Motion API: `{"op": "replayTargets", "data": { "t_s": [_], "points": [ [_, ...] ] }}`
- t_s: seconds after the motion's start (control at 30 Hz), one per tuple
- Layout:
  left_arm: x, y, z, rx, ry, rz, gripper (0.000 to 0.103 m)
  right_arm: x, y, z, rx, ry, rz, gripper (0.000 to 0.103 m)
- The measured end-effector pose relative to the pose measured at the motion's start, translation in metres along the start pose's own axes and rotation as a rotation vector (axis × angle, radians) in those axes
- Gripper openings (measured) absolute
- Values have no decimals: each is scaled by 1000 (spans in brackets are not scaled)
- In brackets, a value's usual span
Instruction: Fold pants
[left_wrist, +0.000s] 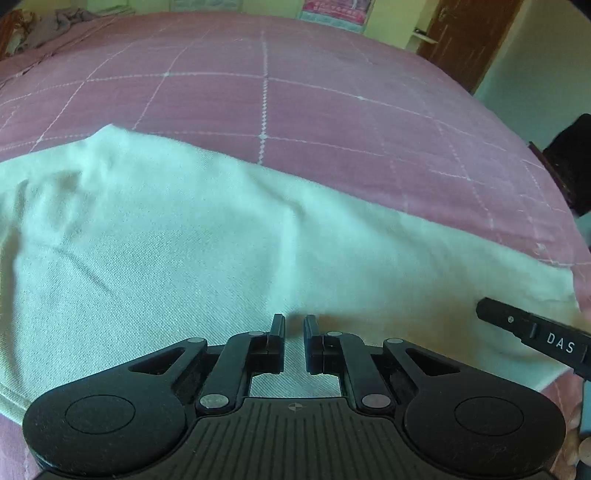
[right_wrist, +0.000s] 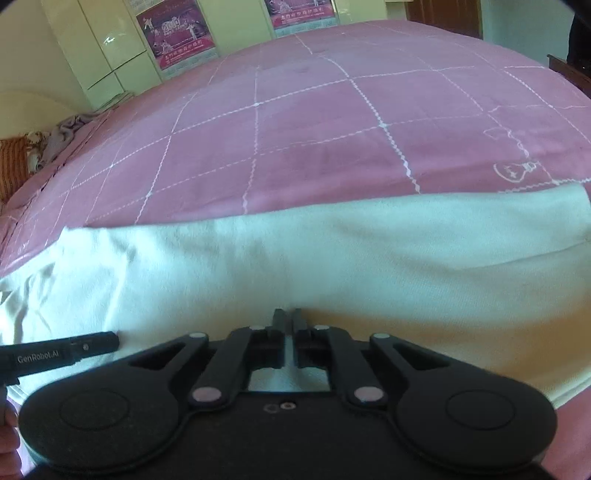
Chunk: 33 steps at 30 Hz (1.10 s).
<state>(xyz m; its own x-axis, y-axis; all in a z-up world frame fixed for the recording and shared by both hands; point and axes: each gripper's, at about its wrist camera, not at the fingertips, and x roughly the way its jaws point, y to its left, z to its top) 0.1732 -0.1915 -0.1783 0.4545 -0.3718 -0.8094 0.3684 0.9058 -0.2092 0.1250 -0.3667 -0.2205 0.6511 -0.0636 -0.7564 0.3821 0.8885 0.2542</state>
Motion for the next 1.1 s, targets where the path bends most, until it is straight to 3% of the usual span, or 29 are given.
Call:
{"op": "replayTargets", "data": {
  "t_s": [0.1, 0.17, 0.27, 0.3, 0.43, 0.47, 0.5, 0.53, 0.63, 0.7, 0.73, 0.77, 0.83, 0.87, 1.0, 1.1],
  "points": [
    [-4, -10, -22, 44, 27, -20, 9, -25, -1, -13, -95, -52, -40, 21],
    [-4, -13, -37, 66, -12, 6, 10, -28, -13, -24, -105, -35, -81, 19],
    [-7, -4, -37, 20, 0, -2, 10, -31, -41, -37, -118, -43, -121, 6],
    [-10, -2, -35, 15, 7, -2, 10, -34, -51, -36, -110, -49, -139, 0],
    [-24, -10, -43, 56, -13, 35, 10, -49, -85, -26, 5, -63, -183, 0],
    [-26, -14, -44, 55, -18, 23, 11, -53, -85, -25, 5, -76, -196, 10],
    [-25, -19, -46, 61, -15, 6, 11, -60, -84, -26, -2, -107, -196, 26],
    [-23, -25, -49, 83, -9, 8, 11, -63, -83, -26, -14, -127, -193, 29],
    [-20, -27, -54, 97, -11, 27, 13, -50, -95, -35, -67, -85, -250, 19],
    [-24, -25, -49, 76, 3, 31, 13, -53, -114, -34, -25, -105, -256, 7],
    [-26, -26, -47, 65, 5, 38, 13, -56, -118, -32, -3, -104, -263, 6],
    [-27, -28, -45, 54, 6, 34, 14, -60, -121, -30, 24, -105, -267, 9],
    [-27, -39, -40, 39, 8, 7, 14, -71, -118, -28, 66, -136, -243, 28],
    [-26, -48, -39, 44, 7, -4, 14, -74, -113, -28, 63, -150, -223, 31],
    [-19, -90, -33, 104, 3, -30, 14, -72, -89, -29, 1, -142, -195, 29],
    [-7, -113, -35, 128, 17, -3, 14, -67, -78, -29, -43, -140, -214, 29]
  ]
}}
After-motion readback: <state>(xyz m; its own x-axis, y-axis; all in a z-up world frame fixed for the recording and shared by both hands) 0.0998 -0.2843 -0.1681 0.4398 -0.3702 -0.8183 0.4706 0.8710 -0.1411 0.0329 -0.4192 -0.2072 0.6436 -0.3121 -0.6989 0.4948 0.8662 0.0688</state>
